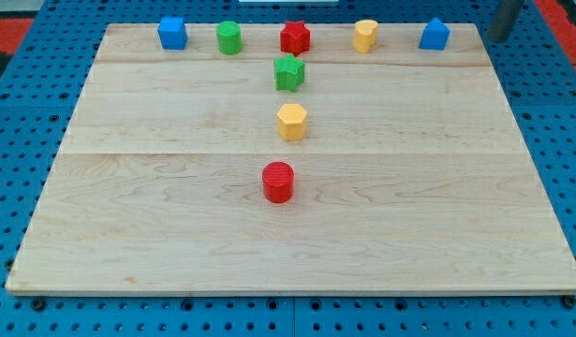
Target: Move the blue triangle towards the yellow heart
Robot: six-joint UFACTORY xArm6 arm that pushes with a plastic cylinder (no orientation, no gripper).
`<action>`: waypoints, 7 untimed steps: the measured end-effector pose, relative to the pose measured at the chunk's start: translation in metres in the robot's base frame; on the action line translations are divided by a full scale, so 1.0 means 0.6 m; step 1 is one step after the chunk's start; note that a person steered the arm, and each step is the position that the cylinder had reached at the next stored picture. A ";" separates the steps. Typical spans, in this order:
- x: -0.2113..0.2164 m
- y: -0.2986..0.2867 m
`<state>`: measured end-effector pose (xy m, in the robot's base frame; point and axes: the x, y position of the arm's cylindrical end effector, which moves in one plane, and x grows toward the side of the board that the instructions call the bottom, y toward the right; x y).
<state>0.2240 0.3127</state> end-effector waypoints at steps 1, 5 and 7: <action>-0.005 0.000; -0.041 -0.199; -0.022 -0.416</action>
